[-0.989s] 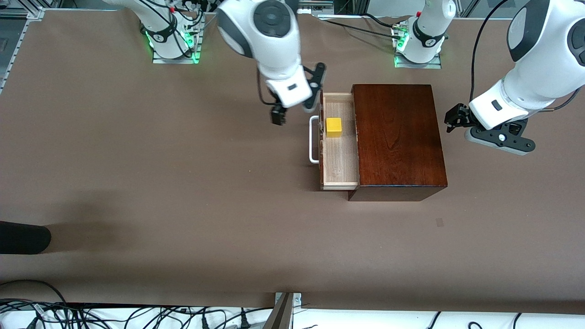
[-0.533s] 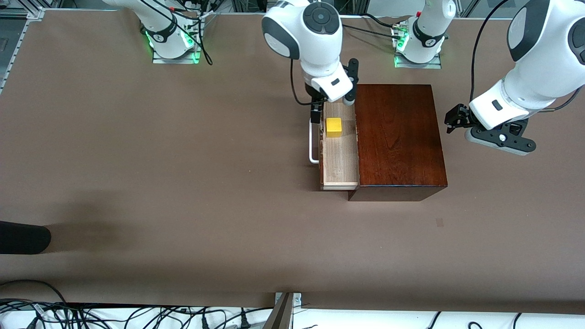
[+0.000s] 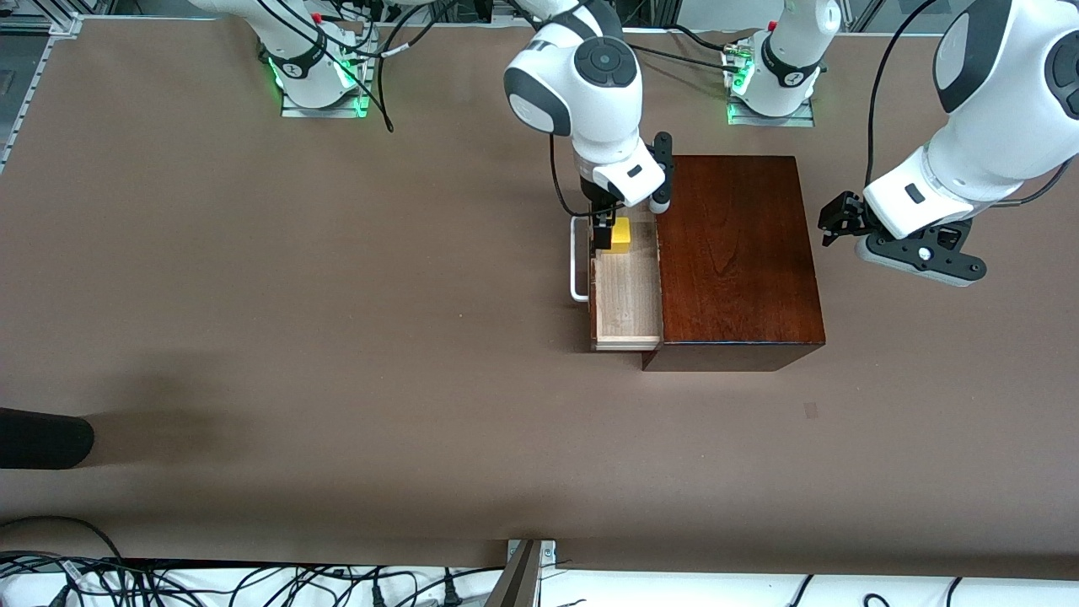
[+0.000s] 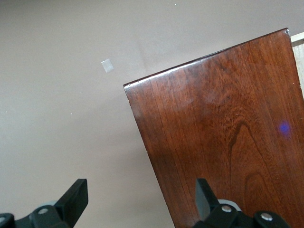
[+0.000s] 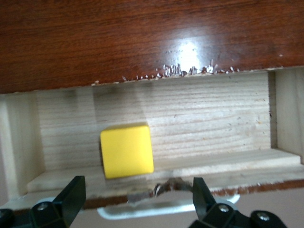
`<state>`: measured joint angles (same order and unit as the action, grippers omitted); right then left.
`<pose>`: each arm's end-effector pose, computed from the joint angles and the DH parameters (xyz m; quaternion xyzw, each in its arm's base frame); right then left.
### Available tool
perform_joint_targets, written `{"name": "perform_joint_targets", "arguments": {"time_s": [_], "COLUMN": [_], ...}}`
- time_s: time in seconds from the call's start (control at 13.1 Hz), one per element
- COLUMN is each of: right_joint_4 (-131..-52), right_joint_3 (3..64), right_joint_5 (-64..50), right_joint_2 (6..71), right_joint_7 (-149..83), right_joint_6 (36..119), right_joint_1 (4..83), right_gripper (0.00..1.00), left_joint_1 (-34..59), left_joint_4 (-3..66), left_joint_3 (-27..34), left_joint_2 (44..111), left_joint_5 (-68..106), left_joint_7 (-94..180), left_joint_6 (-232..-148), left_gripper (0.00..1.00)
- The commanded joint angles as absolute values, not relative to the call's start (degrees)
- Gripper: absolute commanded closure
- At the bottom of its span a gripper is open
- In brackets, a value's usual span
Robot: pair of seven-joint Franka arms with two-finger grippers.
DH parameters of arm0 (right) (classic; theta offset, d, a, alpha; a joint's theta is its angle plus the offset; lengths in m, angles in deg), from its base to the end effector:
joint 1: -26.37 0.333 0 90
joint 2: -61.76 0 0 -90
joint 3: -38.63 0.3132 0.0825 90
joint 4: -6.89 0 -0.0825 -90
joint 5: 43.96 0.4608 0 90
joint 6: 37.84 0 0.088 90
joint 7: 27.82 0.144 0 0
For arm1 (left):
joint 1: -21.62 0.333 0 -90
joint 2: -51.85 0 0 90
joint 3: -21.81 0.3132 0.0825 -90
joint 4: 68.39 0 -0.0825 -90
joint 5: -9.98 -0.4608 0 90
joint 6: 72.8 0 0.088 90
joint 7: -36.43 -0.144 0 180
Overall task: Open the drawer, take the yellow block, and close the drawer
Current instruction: 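Lower the right gripper into the drawer over the yellow cube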
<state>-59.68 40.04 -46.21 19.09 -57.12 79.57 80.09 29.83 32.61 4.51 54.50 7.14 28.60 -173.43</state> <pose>0.4887 0.6866 0.3035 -0.7361 -0.6731 -0.0717 0.0062 0.6374 -0.0936 0.4664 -0.9879 0.1522 0.0251 0.0176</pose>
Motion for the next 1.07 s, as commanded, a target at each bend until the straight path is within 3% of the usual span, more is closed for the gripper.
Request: {"name": "perform_joint_targets", "arguments": {"time_s": [0.0,0.84,0.99], "right_joint_4": [-57.19,-57.19,-57.19], "right_joint_3": [39.59,39.51,39.42], "right_joint_5": [-47.73,-48.53,-48.61], "right_joint_2": [16.41,13.24,13.5], "right_joint_7": [-57.97,-57.88,-57.97], "right_joint_6": [80.98,83.53,83.36], "right_joint_1": [81.56,81.92,81.83], "right_gripper": [0.0,0.0,0.29], "left_joint_1": [29.79,29.97,29.97], "left_joint_4": [31.98,31.98,32.07], "left_joint_3": [4.41,4.41,4.41], "left_joint_2": [54.57,54.57,54.57], "left_joint_5": [6.46,6.55,6.55], "left_joint_7": [27.73,27.82,27.73], "left_joint_6": [-173.53,-173.44,-173.0], "left_gripper": [0.0,0.0,0.0]}}
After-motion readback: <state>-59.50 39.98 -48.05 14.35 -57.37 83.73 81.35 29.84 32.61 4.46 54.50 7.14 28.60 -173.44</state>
